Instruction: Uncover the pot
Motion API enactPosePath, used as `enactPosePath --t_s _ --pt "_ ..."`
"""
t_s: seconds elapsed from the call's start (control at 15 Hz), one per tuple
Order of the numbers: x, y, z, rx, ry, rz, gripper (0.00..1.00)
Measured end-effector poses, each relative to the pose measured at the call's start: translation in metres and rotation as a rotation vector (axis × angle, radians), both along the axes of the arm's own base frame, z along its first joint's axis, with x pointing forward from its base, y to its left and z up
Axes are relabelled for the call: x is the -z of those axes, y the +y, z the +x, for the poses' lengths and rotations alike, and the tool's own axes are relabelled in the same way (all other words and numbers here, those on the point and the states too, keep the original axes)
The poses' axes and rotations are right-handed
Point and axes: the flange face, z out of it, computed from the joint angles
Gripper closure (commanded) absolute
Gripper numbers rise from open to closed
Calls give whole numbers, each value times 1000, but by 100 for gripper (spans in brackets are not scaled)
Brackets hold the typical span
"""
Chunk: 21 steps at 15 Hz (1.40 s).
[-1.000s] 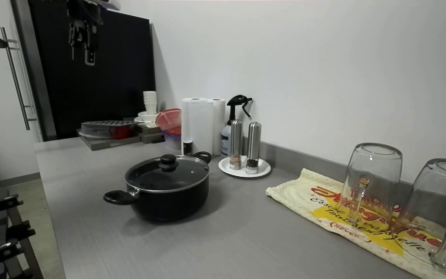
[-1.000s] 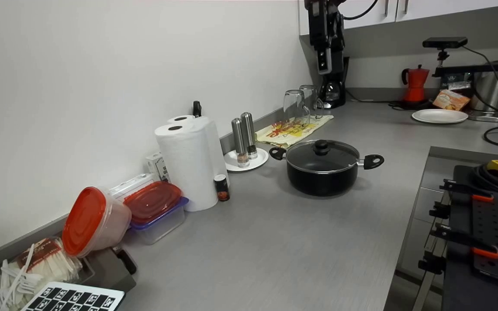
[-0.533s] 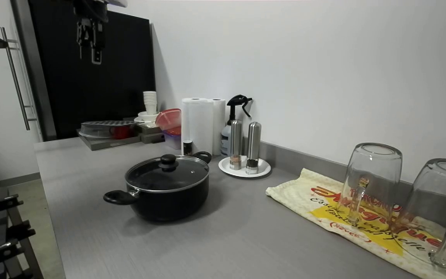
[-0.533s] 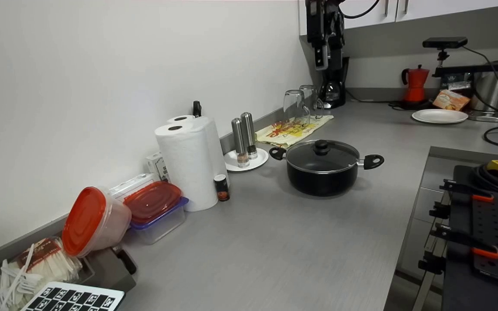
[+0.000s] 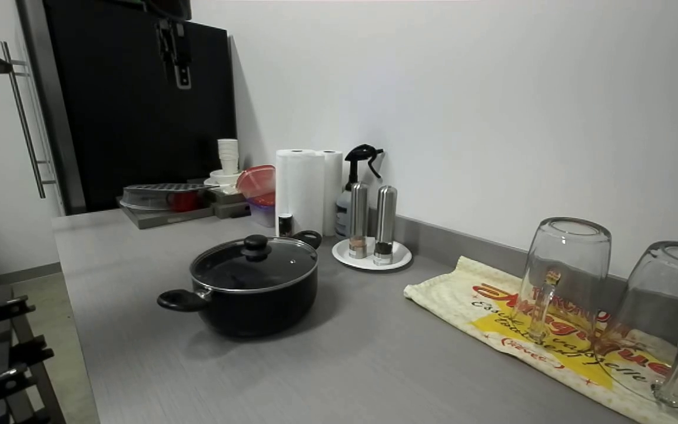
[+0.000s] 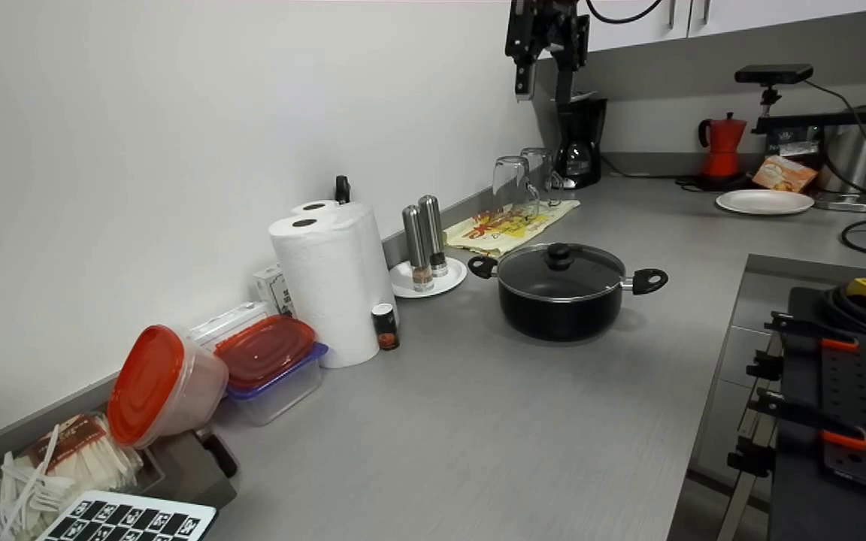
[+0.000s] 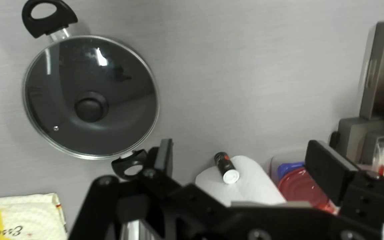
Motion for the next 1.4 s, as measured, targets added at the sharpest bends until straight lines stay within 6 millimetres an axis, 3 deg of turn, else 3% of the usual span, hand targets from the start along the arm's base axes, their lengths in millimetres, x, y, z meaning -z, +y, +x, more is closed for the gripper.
enactPosePath --t_s 0.2,0.4,0.73,1.0,1.4 --pt "-10 -52 20 137 -113 -9 0" --pt "7 -81 42 264 -187 -89 0" --pt "93 -94 74 417 -124 -212 0" --pt "159 -104 82 496 -13 -228 0" --pt "207 -130 85 598 87 -184 0"
